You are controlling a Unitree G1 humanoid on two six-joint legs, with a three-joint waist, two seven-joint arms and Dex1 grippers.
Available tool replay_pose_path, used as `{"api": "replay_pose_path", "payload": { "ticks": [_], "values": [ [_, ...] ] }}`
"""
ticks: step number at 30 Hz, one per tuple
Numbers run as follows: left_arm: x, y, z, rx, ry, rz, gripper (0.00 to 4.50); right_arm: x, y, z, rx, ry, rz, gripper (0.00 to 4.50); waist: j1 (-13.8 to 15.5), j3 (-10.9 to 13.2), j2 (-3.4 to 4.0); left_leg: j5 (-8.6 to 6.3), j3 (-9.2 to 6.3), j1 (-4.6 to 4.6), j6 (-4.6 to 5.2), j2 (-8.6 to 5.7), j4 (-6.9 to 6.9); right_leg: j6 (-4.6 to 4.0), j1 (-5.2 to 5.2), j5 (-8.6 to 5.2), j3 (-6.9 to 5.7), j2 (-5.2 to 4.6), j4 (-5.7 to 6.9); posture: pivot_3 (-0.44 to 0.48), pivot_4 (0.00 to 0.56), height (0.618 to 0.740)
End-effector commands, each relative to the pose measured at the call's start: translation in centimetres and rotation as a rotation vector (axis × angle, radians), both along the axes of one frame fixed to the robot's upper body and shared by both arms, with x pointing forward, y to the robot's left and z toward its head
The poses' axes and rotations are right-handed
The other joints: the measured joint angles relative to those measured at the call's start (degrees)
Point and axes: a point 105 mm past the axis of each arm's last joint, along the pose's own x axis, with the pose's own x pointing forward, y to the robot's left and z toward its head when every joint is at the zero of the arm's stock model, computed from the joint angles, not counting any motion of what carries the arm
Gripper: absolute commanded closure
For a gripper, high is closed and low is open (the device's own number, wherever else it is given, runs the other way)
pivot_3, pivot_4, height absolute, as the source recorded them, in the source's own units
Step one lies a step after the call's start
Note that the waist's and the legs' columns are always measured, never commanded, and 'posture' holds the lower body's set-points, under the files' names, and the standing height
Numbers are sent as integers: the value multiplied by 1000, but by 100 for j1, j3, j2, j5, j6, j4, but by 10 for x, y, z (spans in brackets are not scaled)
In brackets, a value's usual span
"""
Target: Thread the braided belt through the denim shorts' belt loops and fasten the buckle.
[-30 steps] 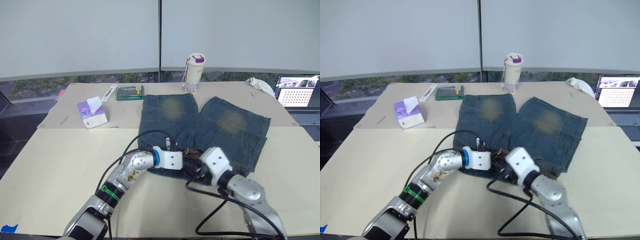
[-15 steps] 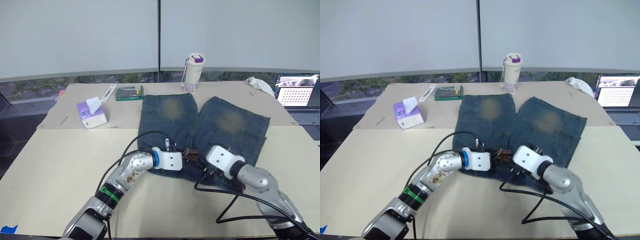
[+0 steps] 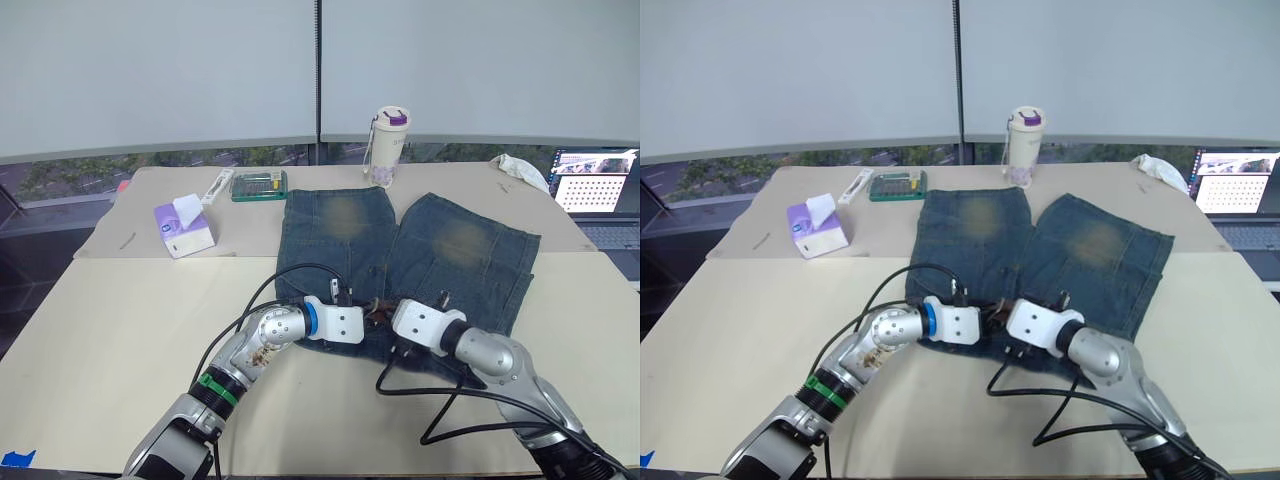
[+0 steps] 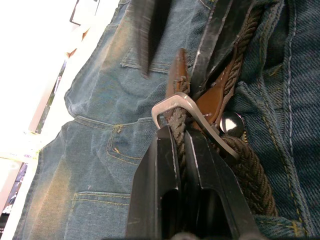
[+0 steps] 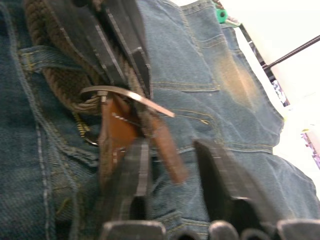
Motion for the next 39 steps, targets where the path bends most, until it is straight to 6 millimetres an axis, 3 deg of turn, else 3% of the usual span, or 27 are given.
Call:
{"api": "replay_pose_path", "payload": {
  "ticks": [1,3,5,9,12,13,16,18,22,28,32,37,39],
  "values": [
    [-5,-7,7,-27,-15,-40,4500,0,-2,9,9,-34,6,4463,1,0,0,0,0,0,0,0,0,0,0,0,0,0,0,0,150,740],
    [-6,-6,5,-33,17,-39,4500,0,-4,8,14,-24,-7,4463,-4,0,0,0,1,0,0,0,0,0,-1,0,1,0,0,0,150,740],
    [-8,-4,5,-61,84,-32,3741,0,-6,7,7,-23,-10,4500,-3,-1,2,0,0,0,0,1,0,0,-1,0,1,1,1,0,150,740],
    [-1,5,21,-121,-30,-1,2471,-3,-18,13,-4,-39,-36,4500,12,-1,2,-1,-1,0,1,0,3,0,1,0,0,0,1,0,150,740],
    [-8,10,29,-234,1,-31,1455,-7,-28,16,-26,-42,-44,4500,28,-1,2,0,0,-1,-1,-1,6,0,1,0,1,-3,1,0,150,740],
    [-11,15,27,-260,36,-37,1369,-9,-33,18,-33,-46,-51,4500,18,-1,2,0,0,0,-1,-1,5,0,1,0,2,-4,0,0,150,740],
    [-13,33,18,-344,167,-4,123,-13,-47,24,-47,-51,-79,4500,-8,-10,16,-1,0,0,1,3,4,-1,0,0,4,-2,1,0,150,740],
    [-14,38,15,-371,221,4,24,-15,-51,25,-49,-50,-88,4500,-11,-10,16,-2,0,0,4,4,4,-1,-1,0,5,-2,2,0,150,740],
    [-6,60,-16,-285,311,108,24,-25,-70,24,-75,-27,-125,4500,24,-11,18,-6,0,0,9,2,6,-1,4,0,2,-2,1,0,150,740],
    [-7,71,-42,-241,390,155,24,-49,-99,21,-115,57,-161,4500,33,-12,17,-7,3,2,12,1,8,-1,7,0,5,-4,-1,0,150,740],
    [-11,72,-48,-249,430,161,24,-74,-111,10,-95,202,-150,4500,46,-23,18,-12,4,2,19,2,9,0,13,0,5,-6,-6,0,150,740],
    [-13,72,-47,-262,438,155,24,-72,-158,16,-177,157,-302,4500,32,-30,23,-17,17,5,27,2,10,1,19,-1,10,-9,-7,0,150,740],
    [-13,72,-46,-267,442,153,24,-71,-165,21,-174,136,-322,4500,53,-30,23,-19,20,4,30,2,13,2,21,-1,8,-9,-8,0,150,740]
  ]
}}
